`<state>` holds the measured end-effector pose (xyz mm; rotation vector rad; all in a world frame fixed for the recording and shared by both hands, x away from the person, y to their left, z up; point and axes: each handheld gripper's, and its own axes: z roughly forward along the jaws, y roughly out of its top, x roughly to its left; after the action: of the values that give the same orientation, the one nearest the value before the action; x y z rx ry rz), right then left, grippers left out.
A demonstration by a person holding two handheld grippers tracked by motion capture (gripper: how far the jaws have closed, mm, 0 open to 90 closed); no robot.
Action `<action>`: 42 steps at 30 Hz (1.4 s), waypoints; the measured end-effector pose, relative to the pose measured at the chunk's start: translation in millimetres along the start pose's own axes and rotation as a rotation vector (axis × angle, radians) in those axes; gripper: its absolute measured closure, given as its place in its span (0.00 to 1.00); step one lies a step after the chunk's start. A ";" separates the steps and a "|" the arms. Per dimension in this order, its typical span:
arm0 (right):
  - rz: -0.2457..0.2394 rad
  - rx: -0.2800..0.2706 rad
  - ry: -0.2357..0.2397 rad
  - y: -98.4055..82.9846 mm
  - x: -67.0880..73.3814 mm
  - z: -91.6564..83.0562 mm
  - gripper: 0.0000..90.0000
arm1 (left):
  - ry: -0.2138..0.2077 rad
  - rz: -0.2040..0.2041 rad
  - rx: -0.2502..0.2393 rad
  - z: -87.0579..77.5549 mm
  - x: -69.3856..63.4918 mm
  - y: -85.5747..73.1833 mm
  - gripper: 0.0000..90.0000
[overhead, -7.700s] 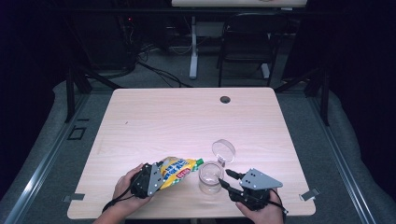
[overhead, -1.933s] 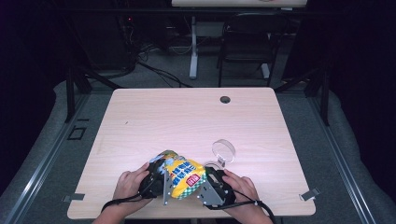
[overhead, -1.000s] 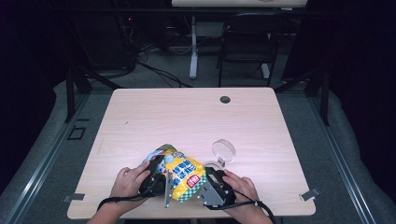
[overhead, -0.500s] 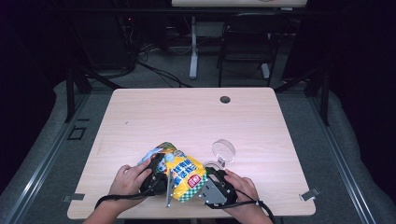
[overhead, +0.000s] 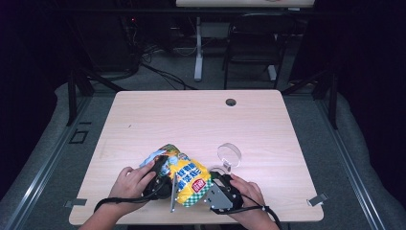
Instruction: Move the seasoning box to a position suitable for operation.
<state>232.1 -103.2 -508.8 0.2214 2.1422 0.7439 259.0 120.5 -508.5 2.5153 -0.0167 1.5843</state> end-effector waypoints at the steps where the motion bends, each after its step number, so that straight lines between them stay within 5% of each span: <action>1: 0.011 -0.010 0.005 -0.3 0.2 0.7 0.78 | -0.002 0.002 0.003 -0.3 0.5 0.1 0.65; 42: 0.055 -0.027 0.033 -4.7 -2.1 3.5 0.78 | 0.028 0.110 0.028 -10.9 10.4 6.8 0.65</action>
<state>236.5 -106.3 -511.9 0.2563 2.1629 0.8133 253.1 116.2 -493.7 2.5531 -0.1333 1.6721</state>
